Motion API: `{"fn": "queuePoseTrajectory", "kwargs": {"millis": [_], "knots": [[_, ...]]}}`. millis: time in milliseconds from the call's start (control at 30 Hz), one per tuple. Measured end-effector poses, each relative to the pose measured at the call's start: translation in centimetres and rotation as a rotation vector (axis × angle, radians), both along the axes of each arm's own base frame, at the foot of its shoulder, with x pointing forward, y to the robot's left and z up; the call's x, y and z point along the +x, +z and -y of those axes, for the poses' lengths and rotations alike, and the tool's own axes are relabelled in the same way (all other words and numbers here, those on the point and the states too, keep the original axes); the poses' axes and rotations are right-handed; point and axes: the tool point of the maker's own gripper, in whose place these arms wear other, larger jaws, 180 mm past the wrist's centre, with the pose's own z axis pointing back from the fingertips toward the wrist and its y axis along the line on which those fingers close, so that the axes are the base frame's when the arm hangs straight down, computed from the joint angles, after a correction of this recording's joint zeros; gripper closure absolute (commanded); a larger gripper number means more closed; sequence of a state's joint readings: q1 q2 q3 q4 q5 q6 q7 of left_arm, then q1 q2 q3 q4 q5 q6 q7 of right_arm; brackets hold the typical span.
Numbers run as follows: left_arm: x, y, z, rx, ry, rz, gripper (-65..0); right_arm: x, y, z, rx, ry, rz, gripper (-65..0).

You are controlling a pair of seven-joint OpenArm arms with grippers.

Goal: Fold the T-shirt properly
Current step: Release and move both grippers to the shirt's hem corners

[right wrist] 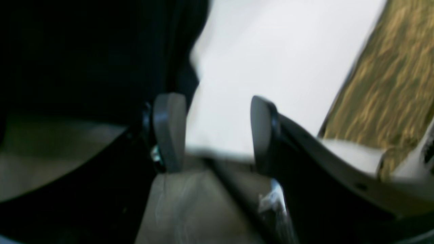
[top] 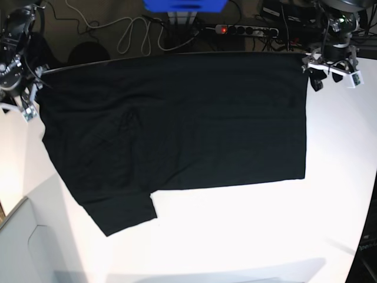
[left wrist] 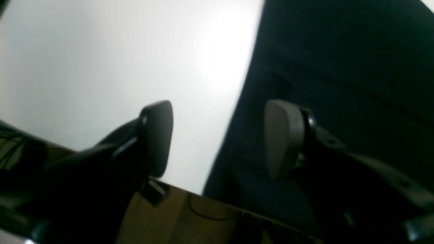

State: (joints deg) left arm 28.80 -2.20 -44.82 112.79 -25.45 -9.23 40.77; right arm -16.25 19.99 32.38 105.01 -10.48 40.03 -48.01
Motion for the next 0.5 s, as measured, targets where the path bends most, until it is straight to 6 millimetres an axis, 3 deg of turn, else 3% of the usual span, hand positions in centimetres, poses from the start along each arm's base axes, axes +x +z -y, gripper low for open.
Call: {"fn": "queuePoseTrajectory", "kwargs": {"millis": [100, 267, 500], "knots": [[2.4, 0.8, -0.7, 0.006, 0.008, 0.052, -40.6, 5.0, 1.5, -1.5, 0.063, -0.001, 0.126, -32.9], [8.3, 2.9, -2.2, -0.003, 0.012, 0.197, -40.8, 12.7, 0.7, -4.4, 0.228, 0.000, 0.175, -41.3], [13.4, 1.3, -4.2, -0.071, 0.069, 0.195, -41.0, 21.9, 0.2, -6.6, 0.506, -0.030, 0.237, -41.6]]}}
